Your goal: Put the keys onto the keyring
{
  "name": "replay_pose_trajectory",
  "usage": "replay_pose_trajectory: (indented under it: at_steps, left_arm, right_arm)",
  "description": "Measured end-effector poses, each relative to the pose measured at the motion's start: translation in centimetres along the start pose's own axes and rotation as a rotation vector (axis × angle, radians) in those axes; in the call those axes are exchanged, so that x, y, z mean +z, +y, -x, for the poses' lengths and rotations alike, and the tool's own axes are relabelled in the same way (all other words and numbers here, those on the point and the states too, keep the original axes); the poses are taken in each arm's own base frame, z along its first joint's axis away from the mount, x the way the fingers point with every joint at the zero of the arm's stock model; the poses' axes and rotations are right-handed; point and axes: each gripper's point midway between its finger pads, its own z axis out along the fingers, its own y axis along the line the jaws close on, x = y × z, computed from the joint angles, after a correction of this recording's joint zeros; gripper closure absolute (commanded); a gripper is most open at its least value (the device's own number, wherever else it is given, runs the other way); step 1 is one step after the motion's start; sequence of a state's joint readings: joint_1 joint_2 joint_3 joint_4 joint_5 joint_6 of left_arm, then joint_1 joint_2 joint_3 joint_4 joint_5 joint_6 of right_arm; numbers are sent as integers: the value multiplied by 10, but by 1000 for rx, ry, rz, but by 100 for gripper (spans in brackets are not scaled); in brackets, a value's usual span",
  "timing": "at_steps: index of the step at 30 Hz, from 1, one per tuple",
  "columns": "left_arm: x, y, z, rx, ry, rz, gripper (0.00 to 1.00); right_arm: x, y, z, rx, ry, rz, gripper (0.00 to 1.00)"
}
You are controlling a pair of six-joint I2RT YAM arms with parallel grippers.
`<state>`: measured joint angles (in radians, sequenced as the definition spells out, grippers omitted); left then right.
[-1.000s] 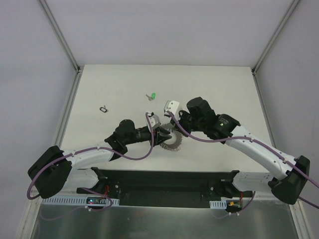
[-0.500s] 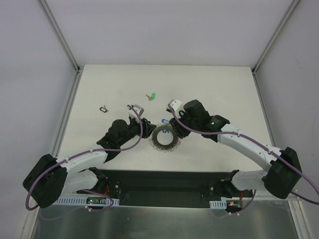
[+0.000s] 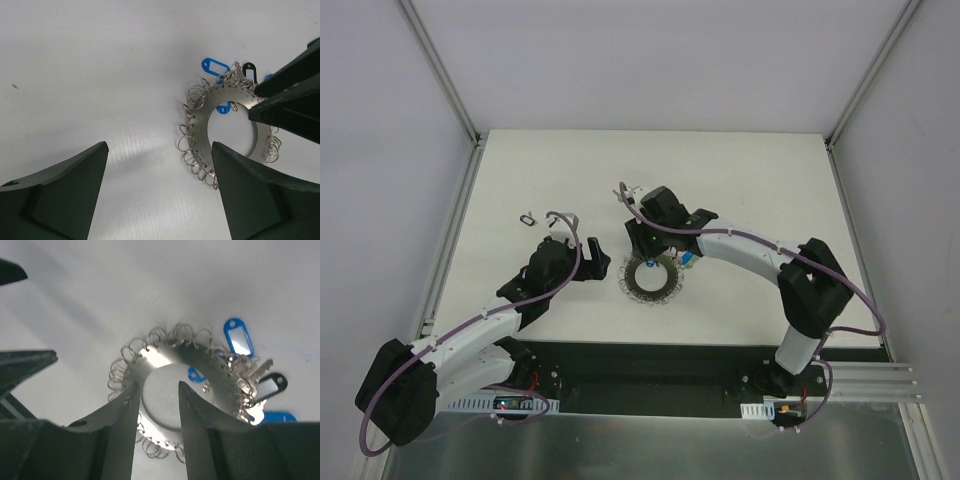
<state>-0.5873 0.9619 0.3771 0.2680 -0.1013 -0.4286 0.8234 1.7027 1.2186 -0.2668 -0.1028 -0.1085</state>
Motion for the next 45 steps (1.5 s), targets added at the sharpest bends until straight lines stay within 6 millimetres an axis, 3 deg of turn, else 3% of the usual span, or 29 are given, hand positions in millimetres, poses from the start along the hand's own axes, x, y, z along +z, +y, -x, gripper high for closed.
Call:
replay_pose_trajectory:
  at_steps: [7, 12, 20, 23, 29, 37, 45]
  left_arm:
    - [-12, 16, 9, 1, -40, 85, 10]
    - [-12, 27, 10, 29, -54, 138, 10]
    - [-11, 39, -4, 86, -45, 161, 10]
    - [-11, 40, -6, 93, -41, 162, 11]
    - [-11, 40, -5, 105, -45, 159, 11]
    - [-10, 37, -6, 108, -41, 141, 11]
    - [-10, 36, -5, 108, -45, 134, 11]
  right_arm:
    - [34, 20, 22, -7, 2, 5, 64]
    - [56, 24, 19, -7, 33, -34, 68]
    - [82, 9, 2, 12, 88, -135, 73]
    - [84, 6, -3, 12, 100, -155, 75]
    - [83, 0, -3, 11, 95, -197, 98]
    - [80, -6, -4, 15, 90, -235, 99]
    - [61, -21, -8, 40, 85, -267, 99]
